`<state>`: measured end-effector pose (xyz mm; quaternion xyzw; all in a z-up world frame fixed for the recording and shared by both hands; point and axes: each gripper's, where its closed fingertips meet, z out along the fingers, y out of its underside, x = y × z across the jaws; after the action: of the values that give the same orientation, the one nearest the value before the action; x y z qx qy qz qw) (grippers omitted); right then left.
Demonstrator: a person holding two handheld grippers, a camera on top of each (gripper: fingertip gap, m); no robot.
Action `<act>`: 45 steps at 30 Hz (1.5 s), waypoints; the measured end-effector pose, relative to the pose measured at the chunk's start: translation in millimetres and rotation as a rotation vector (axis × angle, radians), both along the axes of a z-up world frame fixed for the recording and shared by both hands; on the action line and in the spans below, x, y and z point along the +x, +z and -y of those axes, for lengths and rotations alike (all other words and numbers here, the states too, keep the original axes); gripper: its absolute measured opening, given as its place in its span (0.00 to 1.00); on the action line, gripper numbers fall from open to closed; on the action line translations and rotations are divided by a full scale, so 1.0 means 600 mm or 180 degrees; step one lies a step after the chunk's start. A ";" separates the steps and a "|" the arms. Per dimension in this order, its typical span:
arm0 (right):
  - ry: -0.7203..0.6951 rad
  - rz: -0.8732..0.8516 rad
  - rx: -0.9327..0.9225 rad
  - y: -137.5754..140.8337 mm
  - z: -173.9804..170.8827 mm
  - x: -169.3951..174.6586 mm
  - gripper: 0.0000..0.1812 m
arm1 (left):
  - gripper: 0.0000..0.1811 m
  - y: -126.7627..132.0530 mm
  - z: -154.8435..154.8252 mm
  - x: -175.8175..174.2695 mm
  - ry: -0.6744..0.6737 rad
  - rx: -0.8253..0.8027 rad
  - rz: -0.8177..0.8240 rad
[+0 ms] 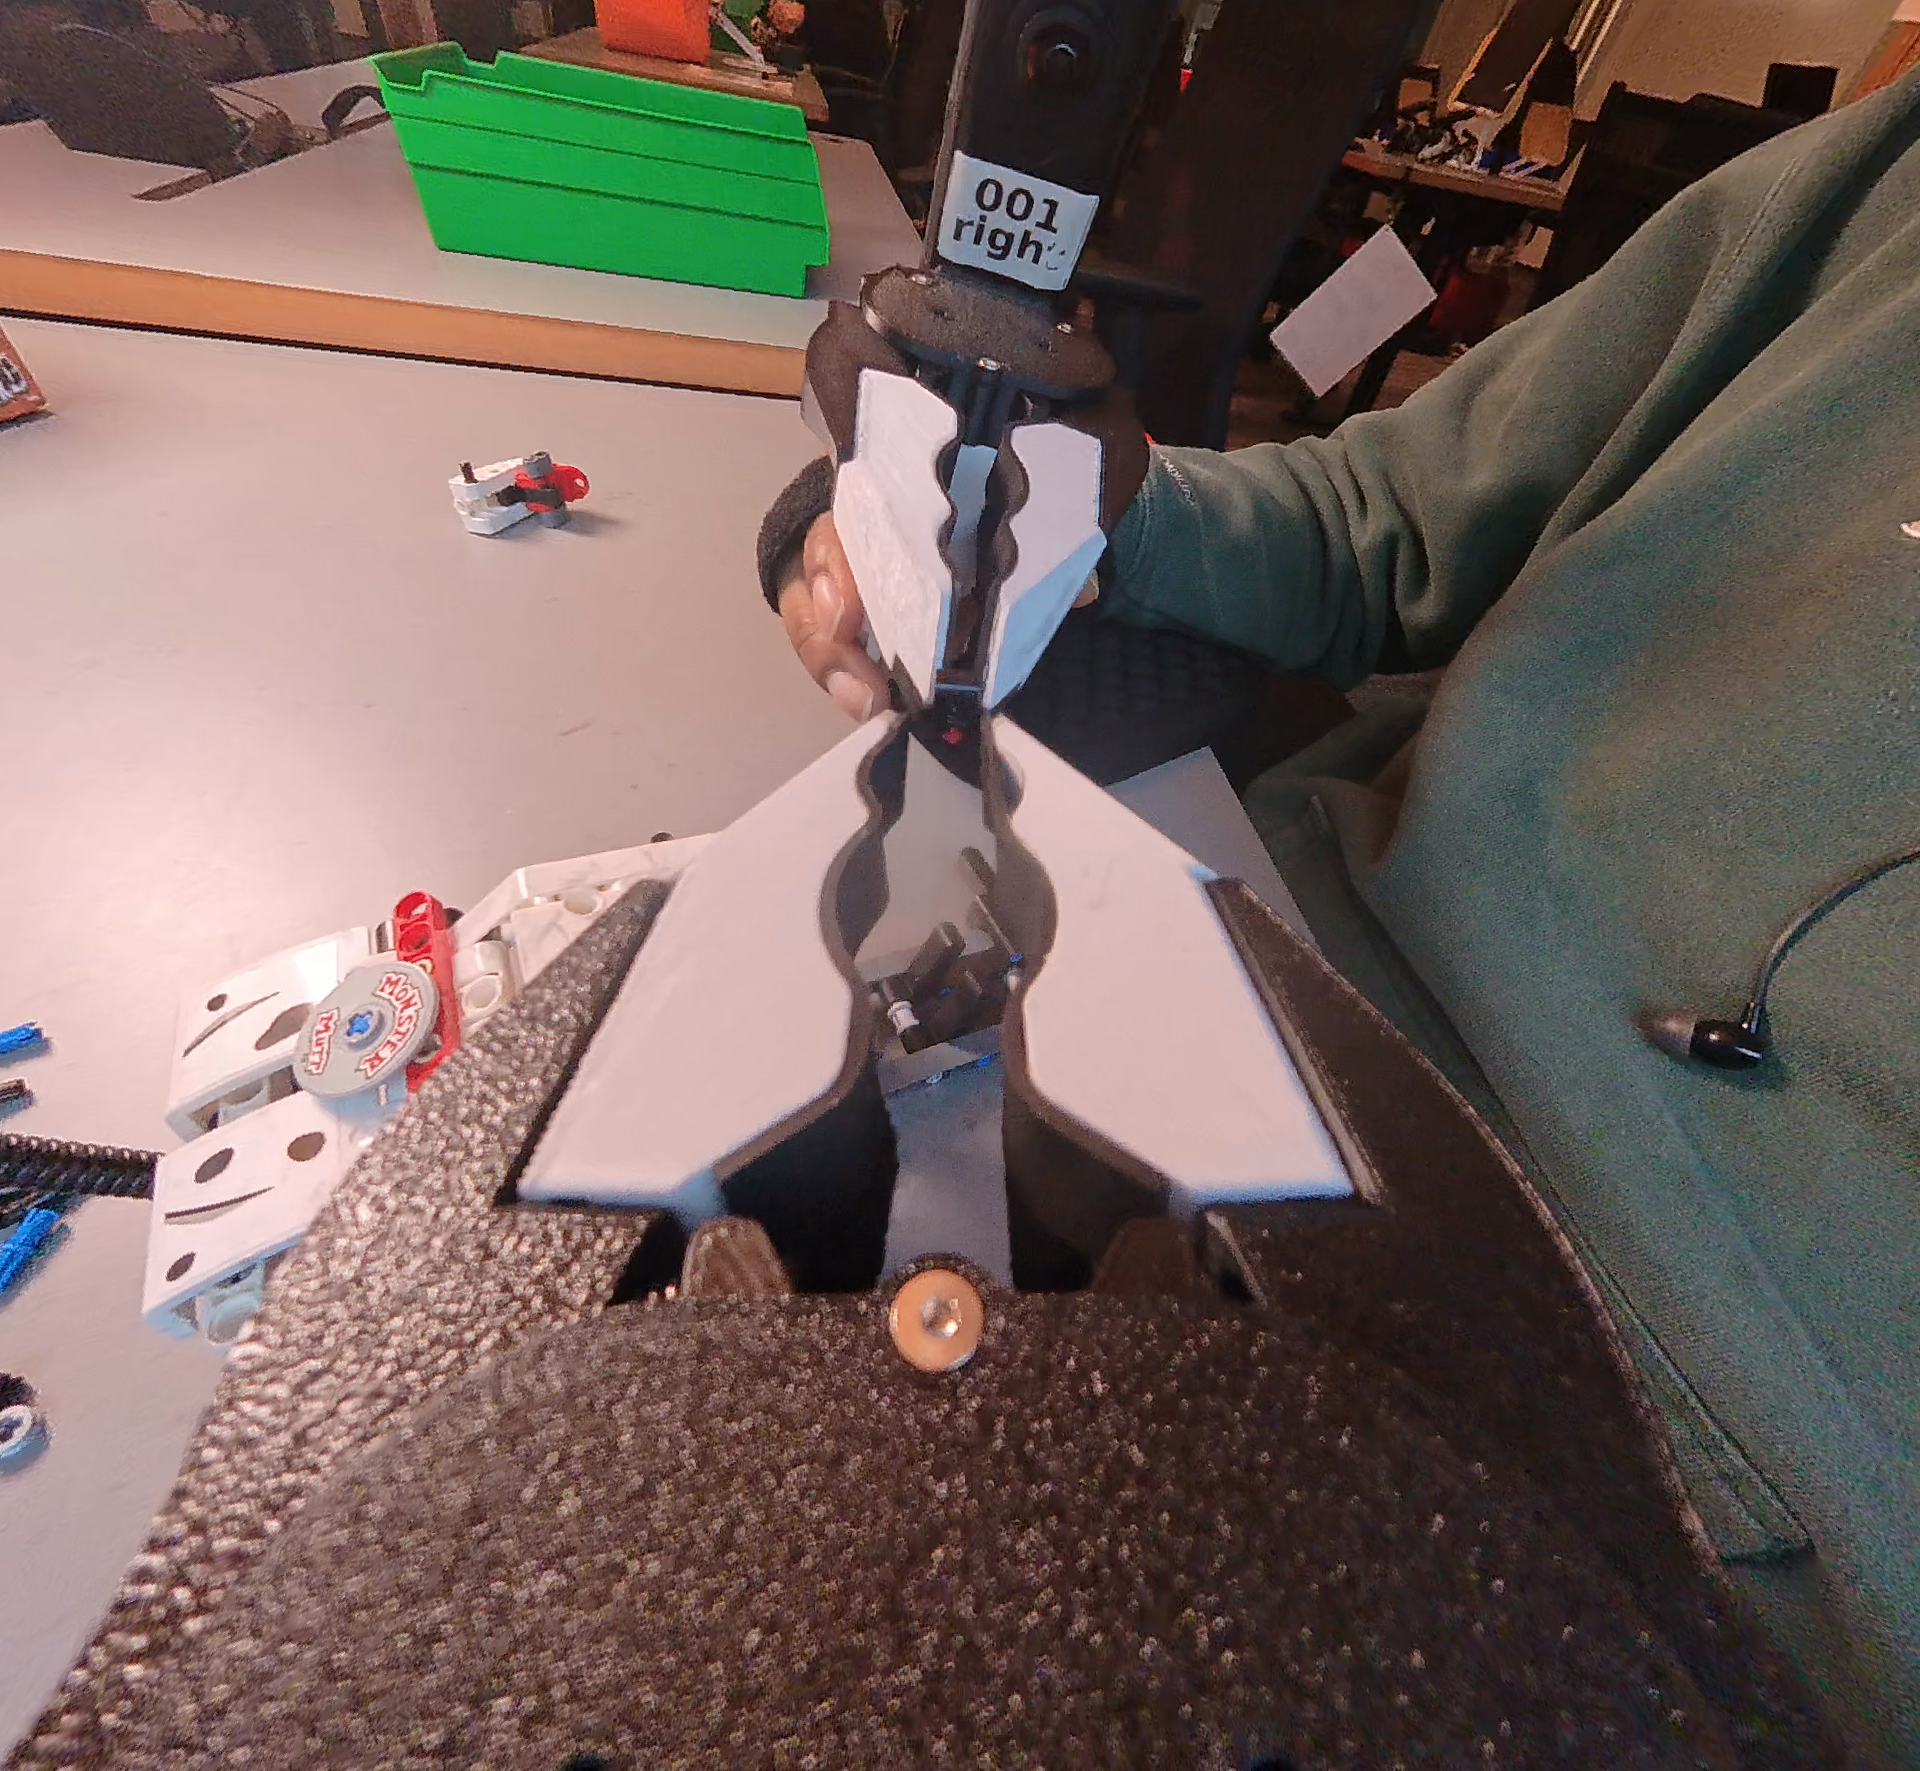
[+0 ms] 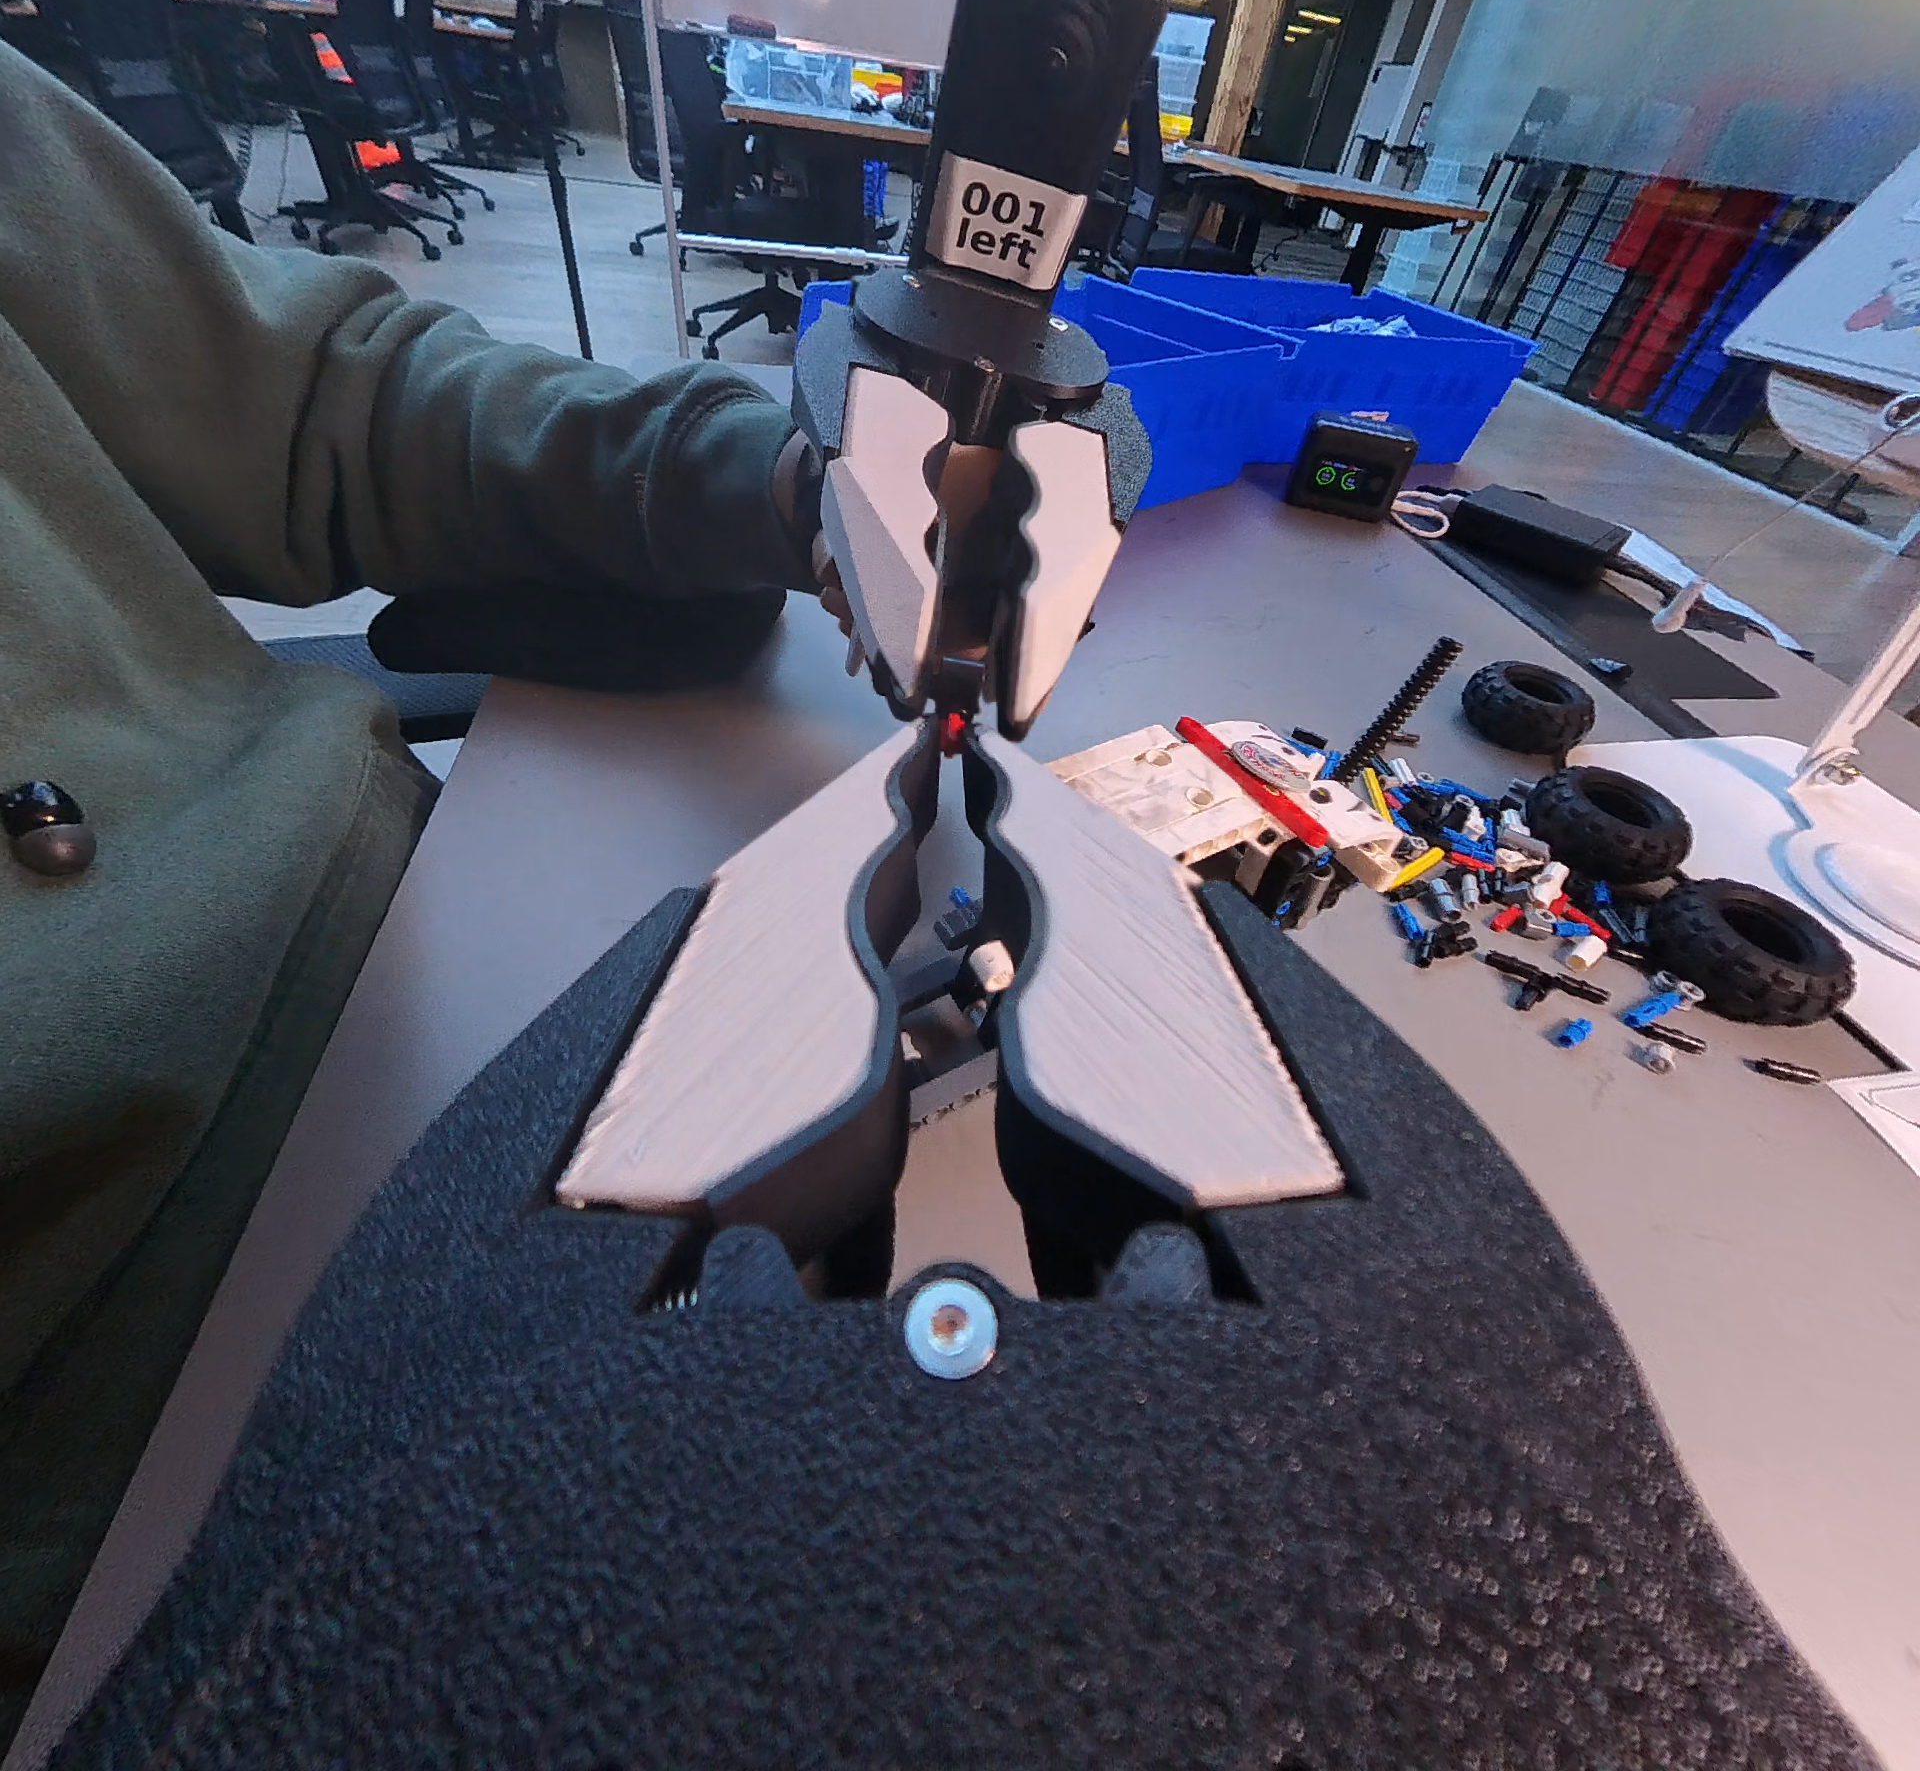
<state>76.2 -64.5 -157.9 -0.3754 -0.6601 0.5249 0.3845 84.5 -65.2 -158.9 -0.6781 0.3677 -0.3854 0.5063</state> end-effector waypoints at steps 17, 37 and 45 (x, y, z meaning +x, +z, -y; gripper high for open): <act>0.0143 -0.0180 0.0002 0.034 0.004 0.006 0.00 | 0.03 0.030 0.010 0.006 -0.0173 0.0197 -0.0206; -0.0110 -0.0456 -0.0301 0.093 -0.072 0.050 0.00 | 0.03 0.104 0.011 -0.127 0.0387 0.0534 0.0308; -0.0257 -0.0254 0.0388 0.067 -0.038 -0.038 0.13 | 0.03 0.078 -0.005 -0.098 0.0357 0.0388 0.0081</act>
<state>53.4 -41.9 -118.0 -0.3565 -0.6593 0.4823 0.4535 25.8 -62.3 -111.9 -0.6606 0.3454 -0.3419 0.5722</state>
